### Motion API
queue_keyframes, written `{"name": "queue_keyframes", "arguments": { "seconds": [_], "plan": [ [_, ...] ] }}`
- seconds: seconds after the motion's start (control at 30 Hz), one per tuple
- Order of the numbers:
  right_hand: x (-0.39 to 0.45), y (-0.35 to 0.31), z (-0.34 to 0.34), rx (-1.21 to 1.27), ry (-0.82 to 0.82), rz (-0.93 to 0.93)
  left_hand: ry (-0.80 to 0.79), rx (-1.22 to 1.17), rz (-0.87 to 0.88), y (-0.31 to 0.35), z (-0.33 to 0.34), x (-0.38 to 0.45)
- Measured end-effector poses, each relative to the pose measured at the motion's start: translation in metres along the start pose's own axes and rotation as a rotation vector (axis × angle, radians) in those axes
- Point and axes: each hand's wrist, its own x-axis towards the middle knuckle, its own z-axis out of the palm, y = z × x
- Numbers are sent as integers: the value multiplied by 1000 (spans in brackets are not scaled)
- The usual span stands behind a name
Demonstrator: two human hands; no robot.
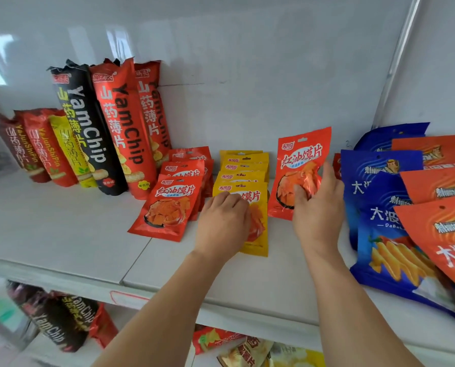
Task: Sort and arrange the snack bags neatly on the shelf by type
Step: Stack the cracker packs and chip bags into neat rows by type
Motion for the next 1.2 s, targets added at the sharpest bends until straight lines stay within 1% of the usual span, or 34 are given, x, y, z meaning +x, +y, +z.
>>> {"name": "queue_keyframes", "arguments": {
  "seconds": [0.13,0.27,0.3,0.4,0.5,0.63,0.8,0.87,0.93,1.03,1.13,1.2],
  "plan": [
    [-9,-25,-1,45,18,-35,40,34,-27,-31,-21,-15],
    [-24,-47,8,88,114,-70,7,59,-107,-64,-38,-34],
    [-28,-51,11,112,107,-52,-3,61,-119,-72,-41,-39],
    [-49,-67,33,217,1,16,2,60,-139,-95,-48,-55],
    [-82,-85,64,251,-130,16,18,59,-180,-121,-54,-71],
    [-121,-109,96,214,-280,67,31,42,-232,-153,-63,-87],
    [-145,-128,123,196,-342,153,128,0,-178,-185,-76,-99],
    [-152,-133,134,193,-357,174,133,-5,-153,-195,-79,-103],
    [-156,-137,143,132,-381,187,113,-1,-128,-202,-80,-105],
    [-157,-139,154,21,-380,189,82,-3,-111,-208,-80,-101],
    [-160,-142,163,-34,-347,155,42,-18,-109,-207,-76,-93],
    [-162,-143,165,-113,-325,127,8,-19,-100,-203,-74,-89]
  ]
}}
